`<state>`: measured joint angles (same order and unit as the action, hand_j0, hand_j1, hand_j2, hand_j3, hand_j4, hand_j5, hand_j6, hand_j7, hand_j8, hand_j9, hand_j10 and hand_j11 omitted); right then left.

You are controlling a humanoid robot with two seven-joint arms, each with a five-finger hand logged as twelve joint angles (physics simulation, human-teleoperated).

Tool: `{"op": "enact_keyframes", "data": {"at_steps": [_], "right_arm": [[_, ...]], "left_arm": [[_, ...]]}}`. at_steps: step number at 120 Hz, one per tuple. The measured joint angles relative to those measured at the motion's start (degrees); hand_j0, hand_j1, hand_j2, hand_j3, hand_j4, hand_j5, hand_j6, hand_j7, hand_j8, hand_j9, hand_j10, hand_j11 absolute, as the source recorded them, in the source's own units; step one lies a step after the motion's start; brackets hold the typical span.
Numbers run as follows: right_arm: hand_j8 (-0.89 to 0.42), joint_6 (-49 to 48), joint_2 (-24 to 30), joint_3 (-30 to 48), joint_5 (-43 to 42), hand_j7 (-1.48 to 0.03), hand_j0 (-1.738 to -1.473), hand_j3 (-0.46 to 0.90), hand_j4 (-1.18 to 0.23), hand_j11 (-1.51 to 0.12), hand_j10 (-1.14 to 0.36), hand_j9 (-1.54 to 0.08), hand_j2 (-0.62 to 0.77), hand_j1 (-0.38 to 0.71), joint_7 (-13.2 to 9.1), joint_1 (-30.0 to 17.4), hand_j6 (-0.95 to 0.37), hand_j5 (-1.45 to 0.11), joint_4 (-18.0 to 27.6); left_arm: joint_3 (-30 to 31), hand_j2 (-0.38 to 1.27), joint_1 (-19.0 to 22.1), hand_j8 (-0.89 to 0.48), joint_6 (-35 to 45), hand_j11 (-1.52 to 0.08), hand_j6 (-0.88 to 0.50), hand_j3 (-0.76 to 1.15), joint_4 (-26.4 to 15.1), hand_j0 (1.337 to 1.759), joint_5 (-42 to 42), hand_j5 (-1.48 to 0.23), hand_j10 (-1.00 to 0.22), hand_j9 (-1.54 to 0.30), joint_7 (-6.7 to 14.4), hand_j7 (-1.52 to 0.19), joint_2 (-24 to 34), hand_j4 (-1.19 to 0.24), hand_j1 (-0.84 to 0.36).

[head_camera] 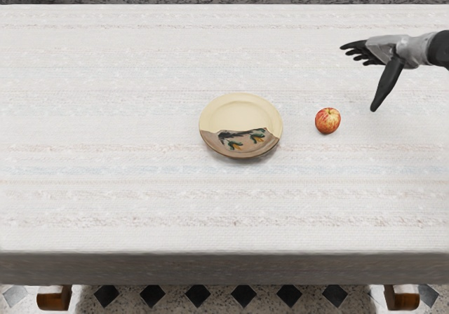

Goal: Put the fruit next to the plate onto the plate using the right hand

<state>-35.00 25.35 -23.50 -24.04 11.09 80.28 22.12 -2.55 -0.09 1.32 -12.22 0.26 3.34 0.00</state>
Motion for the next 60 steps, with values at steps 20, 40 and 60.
{"op": "enact_keyframes", "data": {"at_steps": [20, 40, 60], "right_arm": [[-0.02, 0.0, -0.9, -0.1, -0.6, -0.02, -1.658, 0.0, -0.02, -0.02, -0.02, -0.02, 0.0, -0.33, 0.5, 0.2, -0.02, -0.02, 0.2], [-0.02, 0.0, -1.6, 0.1, -0.8, -0.02, -1.658, 0.0, -0.02, -0.02, -0.02, -0.02, 0.0, -0.33, -2.9, 1.3, -0.02, -0.02, 0.4], [-0.02, 0.0, -0.8, 4.1, -0.6, -0.03, -1.658, 0.0, -0.02, -0.03, -0.02, -0.03, 0.0, -0.32, -11.4, 2.6, -0.02, -0.03, 1.7]], "left_arm": [[0.0, 0.0, 0.0, 0.0, 0.0, 0.0, 0.0, 0.0, 0.0, 1.658, 0.0, 0.0, 0.0, 0.0, 0.0, 0.0, 0.0, 0.0, 0.35], [0.0, 0.0, 0.0, 0.0, 0.0, 0.0, 0.0, 0.0, 0.0, 1.658, 0.0, 0.0, 0.0, 0.0, 0.0, 0.0, 0.0, 0.0, 0.35], [0.0, 0.0, 0.0, 0.0, 0.0, 0.0, 0.0, 0.0, 0.0, 1.658, 0.0, 0.0, 0.0, 0.0, 0.0, 0.0, 0.0, 0.0, 0.35]]}}
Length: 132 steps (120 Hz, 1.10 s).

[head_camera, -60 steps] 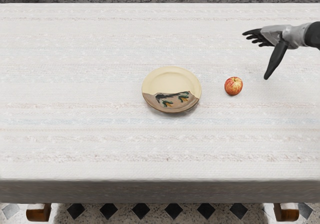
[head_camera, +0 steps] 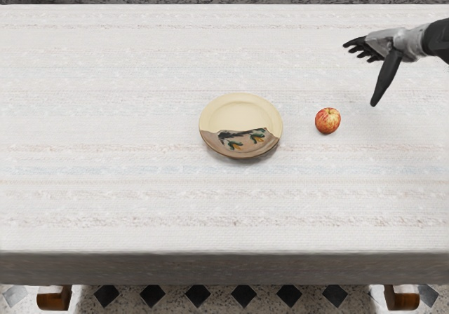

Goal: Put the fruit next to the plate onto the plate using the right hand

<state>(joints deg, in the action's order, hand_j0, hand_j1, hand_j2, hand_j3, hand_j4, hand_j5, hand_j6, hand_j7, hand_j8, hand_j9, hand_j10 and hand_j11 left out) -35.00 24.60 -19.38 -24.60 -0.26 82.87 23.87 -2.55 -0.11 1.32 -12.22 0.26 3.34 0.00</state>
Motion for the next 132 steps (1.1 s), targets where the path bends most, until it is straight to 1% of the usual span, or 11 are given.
{"op": "enact_keyframes", "data": {"at_steps": [9, 16, 31, 42, 52, 64, 73, 96, 109, 117, 132], "right_arm": [[-0.02, 0.0, 2.9, 3.2, -0.1, -0.03, -1.658, 0.0, -0.02, -0.03, -0.02, -0.03, 0.0, -0.32, -3.3, 0.2, -0.02, -0.03, 5.7], [-0.02, 0.0, 6.2, 4.8, -0.2, -0.03, -1.658, 0.0, -0.02, -0.03, -0.02, -0.03, 0.0, -0.32, -6.1, 0.2, -0.03, -0.03, 13.1], [-0.02, 0.1, 10.7, 6.4, -1.0, -0.03, -1.658, 0.0, -0.02, -0.03, -0.02, -0.03, 0.0, -0.32, -15.1, 0.3, -0.03, -0.03, 27.1], [-0.02, 3.1, 14.9, 9.2, -6.0, -0.03, -1.658, 0.0, -0.02, -0.03, -0.02, -0.03, 0.0, -0.32, -22.5, 1.0, -0.03, -0.03, 37.3], [-0.02, 5.4, 16.7, 11.2, -10.3, -0.03, -1.658, 0.0, -0.02, -0.03, -0.02, -0.03, 0.0, -0.32, -26.2, 1.5, -0.03, -0.03, 42.1], [-0.02, 7.7, 17.3, 12.6, -12.5, -0.03, -1.658, 0.0, -0.02, -0.03, -0.02, -0.03, 0.0, -0.32, -28.5, 2.4, -0.02, -0.03, 44.9], [-0.02, 8.9, 16.9, 13.3, -13.1, -0.03, -1.658, 0.0, -0.02, -0.03, -0.02, -0.03, 0.0, -0.33, -29.4, 2.6, -0.02, -0.03, 46.3], [-0.02, 15.3, 15.1, 13.6, -19.1, -0.02, -1.658, 0.0, -0.02, -0.02, -0.02, -0.02, 0.0, -0.33, -30.3, 2.4, -0.02, -0.02, 47.4], [-0.02, 16.7, 12.7, 13.4, -20.4, -0.02, -1.658, 0.0, -0.02, -0.02, -0.02, -0.02, 0.0, -0.33, -30.6, 1.9, -0.02, -0.02, 47.2], [-0.02, 18.7, 10.6, 12.7, -20.9, -0.02, -1.658, 0.0, -0.02, -0.02, -0.02, -0.02, 0.0, -0.33, -31.5, 1.6, -0.02, -0.02, 46.6], [-0.02, 20.3, 9.6, 12.1, -21.1, -0.02, -1.658, 0.0, -0.02, -0.02, -0.02, -0.02, 0.0, -0.33, -32.3, 1.3, -0.02, -0.02, 46.2]], "left_arm": [[0.0, 0.0, 0.0, 0.0, 0.0, 0.0, 0.0, 0.0, 0.0, 1.658, 0.0, 0.0, 0.0, 0.0, 0.0, 0.0, 0.0, 0.0, 0.35], [0.0, 0.0, 0.0, 0.0, 0.0, 0.0, 0.0, 0.0, 0.0, 1.658, 0.0, 0.0, 0.0, 0.0, 0.0, 0.0, 0.0, 0.0, 0.35], [0.0, 0.0, 0.0, 0.0, 0.0, 0.0, 0.0, 0.0, 0.0, 1.658, 0.0, 0.0, 0.0, 0.0, 0.0, 0.0, 0.0, 0.0, 0.35], [0.0, 0.0, 0.0, 0.0, 0.0, 0.0, 0.0, 0.0, 0.0, 1.658, 0.0, 0.0, 0.0, 0.0, 0.0, 0.0, 0.0, 0.0, 0.35], [0.0, 0.0, 0.0, 0.0, 0.0, 0.0, 0.0, 0.0, 0.0, 1.658, 0.0, 0.0, 0.0, 0.0, 0.0, 0.0, 0.0, 0.0, 0.35], [0.0, 0.0, 0.0, 0.0, 0.0, 0.0, 0.0, 0.0, 0.0, 1.658, 0.0, 0.0, 0.0, 0.0, 0.0, 0.0, 0.0, 0.0, 0.35], [0.0, 0.0, 0.0, 0.0, 0.0, 0.0, 0.0, 0.0, 0.0, 1.658, 0.0, 0.0, 0.0, 0.0, 0.0, 0.0, 0.0, 0.0, 0.35], [0.0, 0.0, 0.0, 0.0, 0.0, 0.0, 0.0, 0.0, 0.0, 1.658, 0.0, 0.0, 0.0, 0.0, 0.0, 0.0, 0.0, 0.0, 0.35], [0.0, 0.0, 0.0, 0.0, 0.0, 0.0, 0.0, 0.0, 0.0, 1.658, 0.0, 0.0, 0.0, 0.0, 0.0, 0.0, 0.0, 0.0, 0.35], [0.0, 0.0, 0.0, 0.0, 0.0, 0.0, 0.0, 0.0, 0.0, 1.658, 0.0, 0.0, 0.0, 0.0, 0.0, 0.0, 0.0, 0.0, 0.35], [0.0, 0.0, 0.0, 0.0, 0.0, 0.0, 0.0, 0.0, 0.0, 1.658, 0.0, 0.0, 0.0, 0.0, 0.0, 0.0, 0.0, 0.0, 0.35]]}}
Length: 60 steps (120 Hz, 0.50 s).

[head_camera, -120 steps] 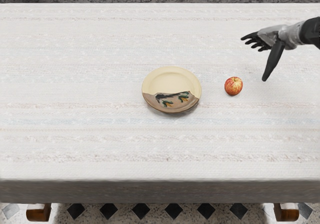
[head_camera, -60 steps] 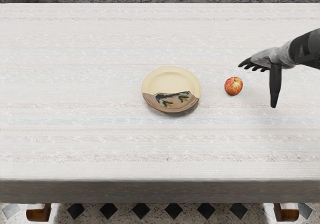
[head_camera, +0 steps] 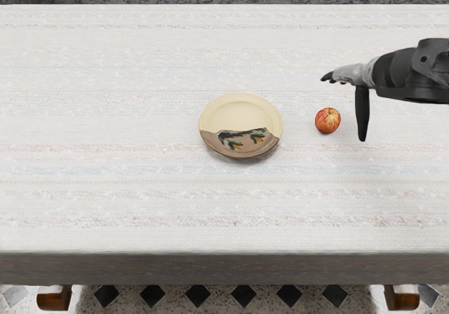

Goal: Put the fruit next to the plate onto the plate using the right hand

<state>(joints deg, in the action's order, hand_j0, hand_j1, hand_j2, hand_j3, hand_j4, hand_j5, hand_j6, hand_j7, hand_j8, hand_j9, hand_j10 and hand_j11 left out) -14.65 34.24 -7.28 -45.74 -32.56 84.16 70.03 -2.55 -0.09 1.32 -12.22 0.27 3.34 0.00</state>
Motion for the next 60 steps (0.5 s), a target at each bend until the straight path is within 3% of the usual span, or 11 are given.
{"op": "enact_keyframes", "data": {"at_steps": [26, 60], "right_arm": [[-0.02, 5.6, -0.8, -0.4, -0.1, -0.02, -1.658, 0.0, -0.02, -0.02, -0.02, -0.02, 0.0, -0.33, -2.0, -0.8, -0.02, -0.02, 0.8], [-0.07, 13.2, -1.1, -0.9, -1.6, -0.09, -1.658, 0.0, -0.07, -0.09, -0.07, -0.09, -0.01, -0.27, -2.4, -3.6, -0.07, -0.09, 3.1]], "left_arm": [[0.0, 0.0, 0.0, 0.0, 0.0, 0.0, 0.0, 0.0, 0.0, 1.658, 0.0, 0.0, 0.0, 0.0, 0.0, 0.0, 0.0, 0.0, 0.35], [0.0, 0.0, 0.0, 0.0, 0.0, 0.0, 0.0, 0.0, 0.0, 1.658, 0.0, 0.0, 0.0, 0.0, 0.0, 0.0, 0.0, 0.0, 0.35]]}}
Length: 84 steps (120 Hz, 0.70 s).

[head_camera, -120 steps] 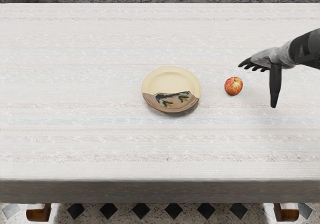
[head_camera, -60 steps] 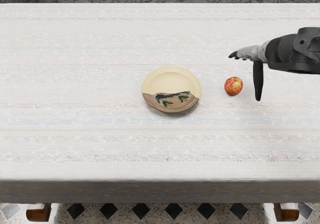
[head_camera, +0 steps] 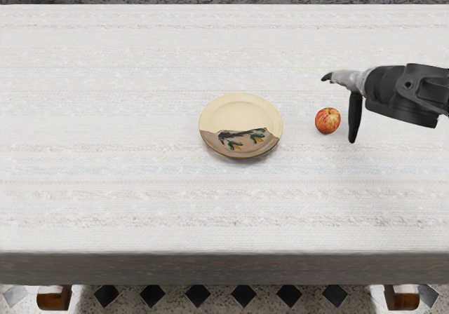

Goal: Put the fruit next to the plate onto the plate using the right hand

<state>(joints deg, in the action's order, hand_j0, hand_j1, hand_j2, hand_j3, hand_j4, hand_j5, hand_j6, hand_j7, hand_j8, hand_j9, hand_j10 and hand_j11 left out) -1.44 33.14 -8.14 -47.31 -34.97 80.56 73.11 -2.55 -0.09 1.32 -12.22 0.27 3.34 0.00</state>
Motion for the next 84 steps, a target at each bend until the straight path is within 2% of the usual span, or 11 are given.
{"op": "enact_keyframes", "data": {"at_steps": [56, 84], "right_arm": [[-0.12, 4.3, -2.3, -0.2, -4.1, -0.16, -1.658, 0.0, -0.12, -0.16, -0.12, -0.16, -0.02, -0.21, 0.0, -3.1, -0.13, -0.16, -1.0], [-0.2, 6.7, -3.9, -0.3, -5.6, -0.25, -1.658, 0.0, -0.19, -0.25, -0.19, -0.25, -0.04, -0.12, 0.0, -4.0, -0.2, -0.25, -2.8]], "left_arm": [[0.0, 0.0, 0.0, 0.0, 0.0, 0.0, 0.0, 0.0, 0.0, 1.658, 0.0, 0.0, 0.0, 0.0, 0.0, 0.0, 0.0, 0.0, 0.35], [0.0, 0.0, 0.0, 0.0, 0.0, 0.0, 0.0, 0.0, 0.0, 1.658, 0.0, 0.0, 0.0, 0.0, 0.0, 0.0, 0.0, 0.0, 0.35]]}}
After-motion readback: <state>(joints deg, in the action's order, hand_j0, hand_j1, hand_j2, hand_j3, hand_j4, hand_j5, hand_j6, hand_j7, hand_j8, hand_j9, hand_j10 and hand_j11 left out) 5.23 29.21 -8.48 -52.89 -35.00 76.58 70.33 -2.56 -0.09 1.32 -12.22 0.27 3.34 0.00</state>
